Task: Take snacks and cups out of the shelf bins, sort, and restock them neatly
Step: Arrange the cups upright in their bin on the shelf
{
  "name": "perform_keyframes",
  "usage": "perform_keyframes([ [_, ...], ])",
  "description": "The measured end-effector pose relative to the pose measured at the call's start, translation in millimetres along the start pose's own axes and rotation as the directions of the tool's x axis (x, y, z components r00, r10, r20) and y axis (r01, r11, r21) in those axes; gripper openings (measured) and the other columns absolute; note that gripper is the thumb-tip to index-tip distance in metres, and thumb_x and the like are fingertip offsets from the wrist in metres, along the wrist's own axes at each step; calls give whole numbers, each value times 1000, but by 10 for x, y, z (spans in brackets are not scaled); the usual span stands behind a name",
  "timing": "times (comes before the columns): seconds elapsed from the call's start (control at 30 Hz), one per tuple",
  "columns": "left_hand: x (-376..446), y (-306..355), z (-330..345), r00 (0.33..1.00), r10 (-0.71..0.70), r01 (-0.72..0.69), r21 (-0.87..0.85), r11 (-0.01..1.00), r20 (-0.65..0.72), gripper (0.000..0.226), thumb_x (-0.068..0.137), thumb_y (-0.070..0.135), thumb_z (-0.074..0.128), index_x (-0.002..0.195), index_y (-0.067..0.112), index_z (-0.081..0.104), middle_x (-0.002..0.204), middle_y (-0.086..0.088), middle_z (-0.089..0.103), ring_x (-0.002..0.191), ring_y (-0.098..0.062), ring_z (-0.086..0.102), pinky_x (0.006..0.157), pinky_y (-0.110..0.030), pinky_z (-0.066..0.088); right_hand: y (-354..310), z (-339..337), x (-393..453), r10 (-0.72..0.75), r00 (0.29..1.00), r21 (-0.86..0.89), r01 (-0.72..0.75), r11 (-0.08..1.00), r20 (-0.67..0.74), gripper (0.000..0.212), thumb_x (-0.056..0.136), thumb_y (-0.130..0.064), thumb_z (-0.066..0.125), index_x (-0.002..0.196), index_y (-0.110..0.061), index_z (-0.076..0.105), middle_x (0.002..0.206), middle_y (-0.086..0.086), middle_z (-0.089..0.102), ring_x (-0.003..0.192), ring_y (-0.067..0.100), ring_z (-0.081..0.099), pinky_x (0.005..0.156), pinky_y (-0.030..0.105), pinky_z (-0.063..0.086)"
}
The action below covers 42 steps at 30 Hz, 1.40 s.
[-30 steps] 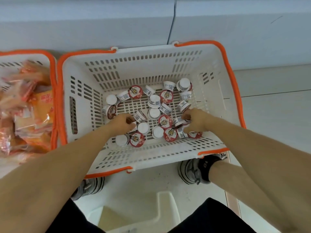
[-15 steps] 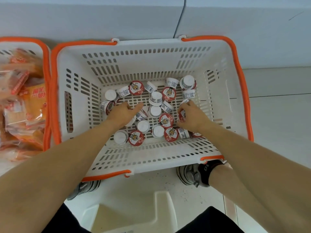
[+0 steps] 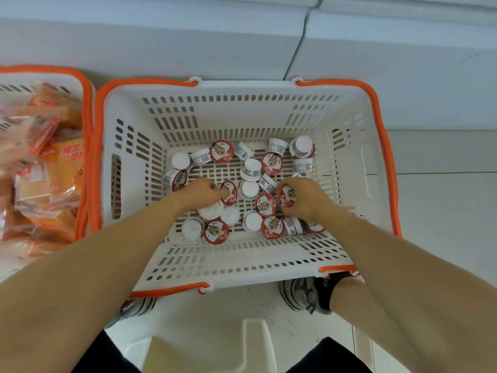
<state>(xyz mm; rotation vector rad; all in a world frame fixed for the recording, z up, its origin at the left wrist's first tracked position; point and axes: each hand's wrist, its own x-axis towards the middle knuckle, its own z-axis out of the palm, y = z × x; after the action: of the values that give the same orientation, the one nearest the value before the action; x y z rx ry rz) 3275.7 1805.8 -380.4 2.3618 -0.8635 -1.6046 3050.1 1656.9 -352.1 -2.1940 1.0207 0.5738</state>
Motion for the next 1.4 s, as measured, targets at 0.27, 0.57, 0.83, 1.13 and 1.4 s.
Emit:
perform_keyframes([
  [0.27,-486,350,-172,998,12,5,-271,962,62,39,96,39,59,113,4,62,112,-16,63,79,-21,55,64,-31,44,-253,-387,-295,271,951,610,-126,782,-151,73,63,-41,92,124,-19,61,112,3,71,91,25,73,83,46,61],
  [0.57,-1572,1025,-1230,956,246,-222,155,963,-161,36,98,47,51,85,14,54,82,-3,55,70,-15,52,62,-28,38,-1057,-1033,-790,-8,998,980,62,192,-62,49,91,1,67,134,-2,43,68,5,67,66,28,69,88,54,58],
  [0.83,-2561,1213,-2236,781,277,-383,-79,920,-560,71,84,70,55,90,0,68,94,-28,64,77,-22,51,72,-33,35,-1942,-1915,-1244,-204,947,963,264,50,-249,31,91,11,58,120,3,58,113,26,71,99,38,72,75,42,62],
  [1.13,-2665,1440,-2582,620,301,-679,-305,668,-725,51,92,53,59,90,3,68,74,-10,62,74,-22,52,67,-31,39,-2861,-3146,-806,73,735,724,638,261,-674,26,86,-3,74,106,0,59,90,12,71,69,22,70,65,34,61],
  [1.4,-2581,1495,-2835,611,266,-736,-411,538,-746,39,90,51,60,85,13,67,81,-5,68,74,-14,58,64,-25,40,-3329,-3961,579,233,720,687,436,581,-654,28,82,-32,81,85,-7,69,88,0,72,77,17,73,87,38,60],
])
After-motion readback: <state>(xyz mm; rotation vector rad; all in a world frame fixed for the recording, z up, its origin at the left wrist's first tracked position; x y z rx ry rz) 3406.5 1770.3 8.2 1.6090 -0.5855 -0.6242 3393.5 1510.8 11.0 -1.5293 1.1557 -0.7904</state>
